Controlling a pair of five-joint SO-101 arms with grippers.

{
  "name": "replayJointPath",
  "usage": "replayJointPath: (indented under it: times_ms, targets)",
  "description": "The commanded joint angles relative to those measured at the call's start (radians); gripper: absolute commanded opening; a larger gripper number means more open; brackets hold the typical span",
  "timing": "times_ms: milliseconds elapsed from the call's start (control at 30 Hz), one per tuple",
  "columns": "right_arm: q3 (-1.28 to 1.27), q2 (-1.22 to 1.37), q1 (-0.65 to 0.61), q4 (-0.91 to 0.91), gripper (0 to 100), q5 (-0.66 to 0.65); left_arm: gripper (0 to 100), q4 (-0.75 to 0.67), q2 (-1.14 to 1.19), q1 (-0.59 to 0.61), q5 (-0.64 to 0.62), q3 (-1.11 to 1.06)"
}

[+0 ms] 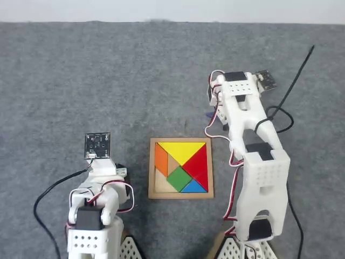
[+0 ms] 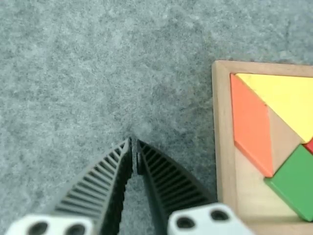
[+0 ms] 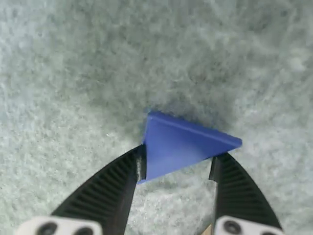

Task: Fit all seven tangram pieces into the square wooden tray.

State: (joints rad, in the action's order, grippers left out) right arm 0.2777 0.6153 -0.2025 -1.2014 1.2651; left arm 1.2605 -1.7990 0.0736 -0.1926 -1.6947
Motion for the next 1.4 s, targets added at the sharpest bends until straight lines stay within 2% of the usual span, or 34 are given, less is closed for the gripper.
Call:
replayJointPath:
  times_ms: [0,267,467,533,600,733,867,1067,1167,1367]
  targets:
    - [0.055,-0.022,0.021,0.005,23.2,0.009,1,0.002,-0.02,0.006,0.009,0.012]
    - [0.051,-0.004,0.05,0.001,23.6,0.008,1,0.002,-0.02,0.006,0.009,0.012]
    - [0.057,0.077,0.048,0.007,37.0,0.015,1,0.002,-0.02,0.006,0.009,0.012]
    - [0.057,0.084,0.044,-0.001,37.2,0.015,1,0.002,-0.02,0.006,0.009,0.012]
    - [0.057,0.085,0.039,-0.024,32.4,0.015,1,0.002,-0.02,0.006,0.009,0.012]
    - [0.057,0.079,0.038,-0.077,14.7,0.0,1,0.002,-0.02,0.006,0.009,0.012]
    - [0.058,0.077,0.042,-0.085,1.7,-0.115,1,0.002,-0.02,0.006,0.009,0.012]
    - [0.057,-0.002,0.036,-0.137,0.6,-0.164,1,0.002,-0.02,0.006,0.009,0.012]
    - [0.057,-0.088,0.01,-0.183,0.6,-0.281,1,0.002,-0.02,0.006,0.009,0.012]
    - [0.051,-0.202,-0.124,-0.285,0.6,-0.512,1,0.002,-0.02,0.006,0.009,0.012]
